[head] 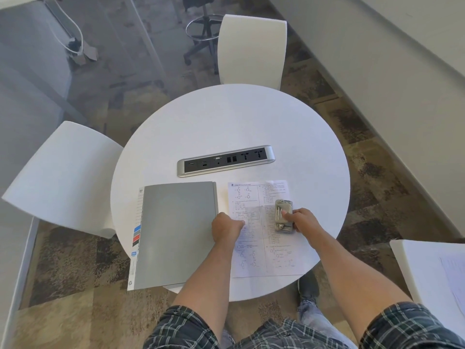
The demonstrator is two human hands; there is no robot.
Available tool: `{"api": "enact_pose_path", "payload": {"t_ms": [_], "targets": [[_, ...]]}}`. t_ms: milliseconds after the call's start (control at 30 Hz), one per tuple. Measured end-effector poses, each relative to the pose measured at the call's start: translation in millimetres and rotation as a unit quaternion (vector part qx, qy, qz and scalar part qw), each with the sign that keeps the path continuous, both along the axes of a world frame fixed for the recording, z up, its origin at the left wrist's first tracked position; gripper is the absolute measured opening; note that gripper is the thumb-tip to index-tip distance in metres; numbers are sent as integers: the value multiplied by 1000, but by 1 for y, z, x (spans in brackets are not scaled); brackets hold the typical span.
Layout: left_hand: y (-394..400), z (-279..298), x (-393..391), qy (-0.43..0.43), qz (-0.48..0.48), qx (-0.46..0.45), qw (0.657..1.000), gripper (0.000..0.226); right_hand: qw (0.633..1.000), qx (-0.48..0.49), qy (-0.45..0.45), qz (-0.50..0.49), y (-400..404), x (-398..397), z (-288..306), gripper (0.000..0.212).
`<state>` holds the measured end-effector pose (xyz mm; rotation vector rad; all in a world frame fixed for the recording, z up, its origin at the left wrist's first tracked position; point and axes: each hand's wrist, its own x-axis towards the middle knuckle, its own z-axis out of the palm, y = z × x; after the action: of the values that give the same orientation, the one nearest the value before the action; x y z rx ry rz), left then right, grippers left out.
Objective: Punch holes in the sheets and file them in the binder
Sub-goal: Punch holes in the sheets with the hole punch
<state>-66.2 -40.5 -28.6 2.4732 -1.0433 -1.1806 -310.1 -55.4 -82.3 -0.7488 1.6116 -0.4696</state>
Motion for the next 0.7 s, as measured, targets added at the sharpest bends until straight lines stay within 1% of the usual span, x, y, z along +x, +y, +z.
{"api": "enact_pose_path", "payload": {"t_ms": [100,200,267,367,433,467,567,600,667,700], "targets": [[1,-1,3,55,34,-13,998,53,1000,9,3,9,-3,-2,-12,77],[4,-7,7,102,79,-32,991,46,1000,12,8,16,-5,-3,-13,78],[4,-9,8,123,97,-33,987,44,1000,11,8,21,-5,-3,-11,74],[2,-13,9,145,117,-23,982,49,1000,6,5,30,-5,-1,-7,57],[-1,-13,8,149,125,0,981,37,999,1,7,34,-4,0,-2,51],[-1,-10,6,148,128,6,981,37,999,2,8,37,-3,0,1,48],[0,-10,0,127,117,15,985,67,999,-5,11,39,-3,-1,-1,48],[0,-10,-1,125,112,13,986,66,999,-4,11,42,-2,-1,1,48],[0,-8,-3,130,118,0,985,58,999,-6,9,44,-2,-1,0,43],[-1,-6,-4,131,127,-1,983,59,999,-7,10,44,-2,-1,1,42]]}}
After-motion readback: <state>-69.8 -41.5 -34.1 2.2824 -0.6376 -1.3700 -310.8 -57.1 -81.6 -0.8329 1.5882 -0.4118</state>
